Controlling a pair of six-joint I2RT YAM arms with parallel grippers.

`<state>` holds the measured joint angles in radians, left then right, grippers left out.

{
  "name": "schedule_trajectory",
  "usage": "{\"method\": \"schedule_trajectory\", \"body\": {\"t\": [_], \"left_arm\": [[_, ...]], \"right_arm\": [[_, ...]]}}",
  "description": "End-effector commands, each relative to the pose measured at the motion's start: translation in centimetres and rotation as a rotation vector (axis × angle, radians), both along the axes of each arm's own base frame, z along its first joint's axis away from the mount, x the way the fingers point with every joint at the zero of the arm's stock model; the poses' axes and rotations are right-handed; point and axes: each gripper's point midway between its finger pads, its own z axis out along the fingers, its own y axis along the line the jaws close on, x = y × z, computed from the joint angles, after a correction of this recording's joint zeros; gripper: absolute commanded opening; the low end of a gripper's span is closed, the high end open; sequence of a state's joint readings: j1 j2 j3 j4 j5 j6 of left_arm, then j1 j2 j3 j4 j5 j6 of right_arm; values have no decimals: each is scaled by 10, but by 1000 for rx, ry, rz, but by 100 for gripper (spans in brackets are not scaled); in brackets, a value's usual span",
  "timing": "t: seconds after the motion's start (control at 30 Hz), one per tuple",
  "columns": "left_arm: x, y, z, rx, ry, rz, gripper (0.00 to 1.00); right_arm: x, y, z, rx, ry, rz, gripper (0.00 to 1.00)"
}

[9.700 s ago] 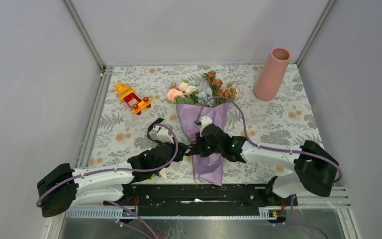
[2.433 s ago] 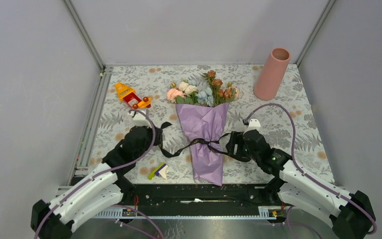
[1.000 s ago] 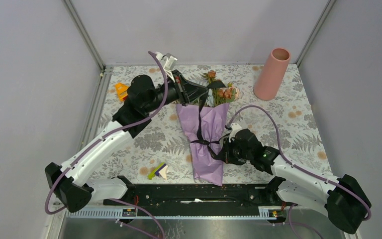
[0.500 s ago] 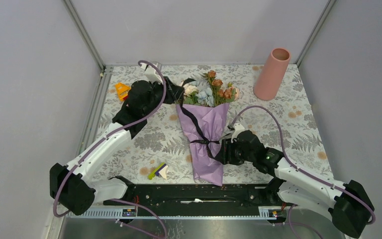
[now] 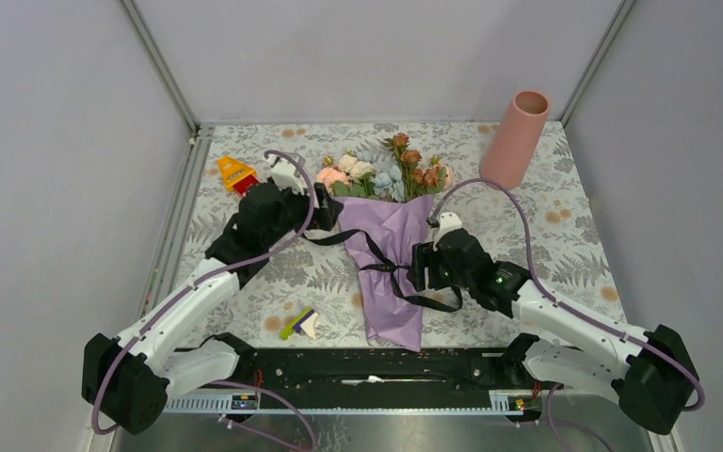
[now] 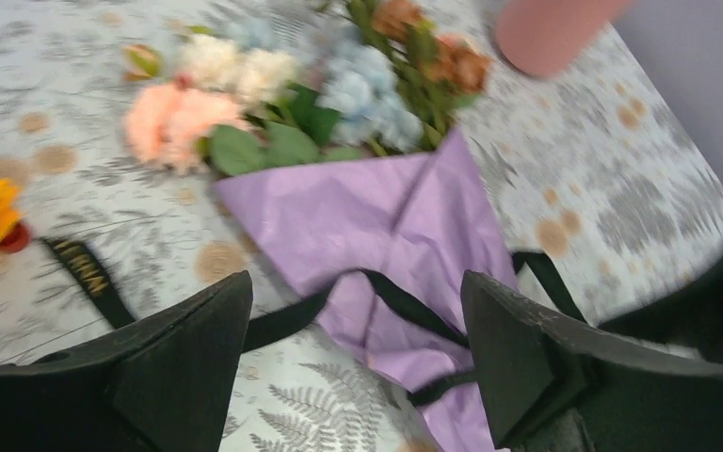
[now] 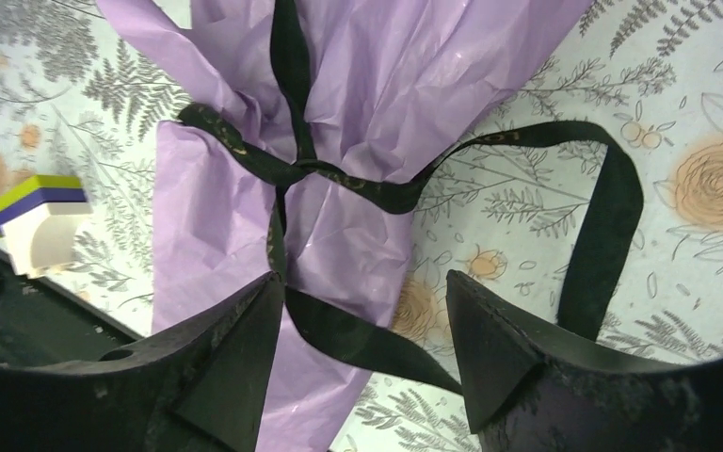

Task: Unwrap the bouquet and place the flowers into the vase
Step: Untie the ribbon from the wrapping paper.

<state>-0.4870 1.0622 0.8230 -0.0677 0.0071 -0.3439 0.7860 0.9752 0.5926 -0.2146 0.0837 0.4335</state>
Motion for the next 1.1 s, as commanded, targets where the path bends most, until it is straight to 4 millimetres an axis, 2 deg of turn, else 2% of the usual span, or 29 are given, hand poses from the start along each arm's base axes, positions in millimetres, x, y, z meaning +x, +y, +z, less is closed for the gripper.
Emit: {"method": "schedule_trajectory", "body": {"t": [0.0,0.1,0.17,0.37,0.47,0.67,0.9,1.07], "left_arm": [[-40,-58,-8,0,-50,-351,85],[-65,-92,-38,33,22,-501,82],[-76,-109,-53,65,46,-564,80],[-89,-134,-83,125,87,-666,75],[-92,-144,-91,167,86,-716,77],[-89,-154,-113,303,69,-730,78],[-85,-158,-120,380,47,-718,55],[-80,-152,-123,424,27,-684,54]], "right_arm": [[18,-2,3,-109,-48,38,70],[22,7,-2,-122,-42,87,67],[26,5,-6,-138,-34,62,65],[28,-7,-12,-115,1,-37,64],[23,-11,-13,-100,5,-51,65],[16,-14,-11,-65,3,-55,66],[12,-14,-10,-48,14,-56,66],[11,-13,-12,-38,27,-61,66]]}}
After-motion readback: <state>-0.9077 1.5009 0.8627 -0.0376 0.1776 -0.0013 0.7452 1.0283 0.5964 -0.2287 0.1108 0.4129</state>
